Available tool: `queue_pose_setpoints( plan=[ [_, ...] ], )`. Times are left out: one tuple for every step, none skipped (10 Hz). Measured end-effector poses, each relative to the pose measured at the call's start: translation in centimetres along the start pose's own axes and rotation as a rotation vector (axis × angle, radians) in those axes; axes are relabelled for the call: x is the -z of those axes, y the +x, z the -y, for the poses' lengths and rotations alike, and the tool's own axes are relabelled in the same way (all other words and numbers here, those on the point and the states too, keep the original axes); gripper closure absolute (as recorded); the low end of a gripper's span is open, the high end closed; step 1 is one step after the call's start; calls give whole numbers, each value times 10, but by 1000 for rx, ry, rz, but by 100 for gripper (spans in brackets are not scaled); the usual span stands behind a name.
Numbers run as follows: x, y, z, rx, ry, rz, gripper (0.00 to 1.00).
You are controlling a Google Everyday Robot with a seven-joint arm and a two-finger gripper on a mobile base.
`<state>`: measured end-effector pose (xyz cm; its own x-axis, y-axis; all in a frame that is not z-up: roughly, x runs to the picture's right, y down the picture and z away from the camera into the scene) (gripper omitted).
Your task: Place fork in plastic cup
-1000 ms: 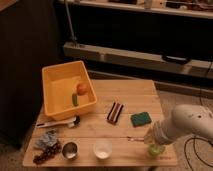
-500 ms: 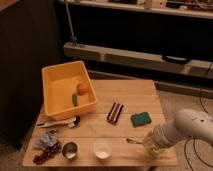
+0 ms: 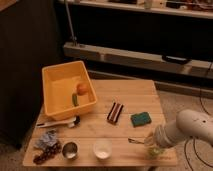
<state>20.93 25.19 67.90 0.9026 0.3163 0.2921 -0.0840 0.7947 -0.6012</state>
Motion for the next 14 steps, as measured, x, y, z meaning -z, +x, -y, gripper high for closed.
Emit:
queue_pose_setpoints(
  plan=[
    [2, 4, 3, 8, 12, 0, 100],
    [2, 5, 5, 13, 14, 0, 100],
    [0, 6, 6, 15, 14, 1, 100],
    [-2, 7, 7, 16, 13, 4, 100],
    [-3, 9, 8, 17, 13, 7, 100],
    [-3, 9, 8, 17, 11, 10, 96],
    [-4, 9, 8, 19, 8, 15, 87],
    [-4, 8, 8, 19, 6, 24, 75],
    [-5, 7, 8, 20, 5, 31, 67],
    [-5, 5, 8, 20, 3, 39, 59],
    [-5, 2, 8, 20, -1, 49, 47],
    [-4, -1, 8, 21, -4, 54, 38],
    [-3, -4, 8, 24, -6, 58, 29],
    [-2, -7, 8, 26, -6, 62, 21]
  ],
)
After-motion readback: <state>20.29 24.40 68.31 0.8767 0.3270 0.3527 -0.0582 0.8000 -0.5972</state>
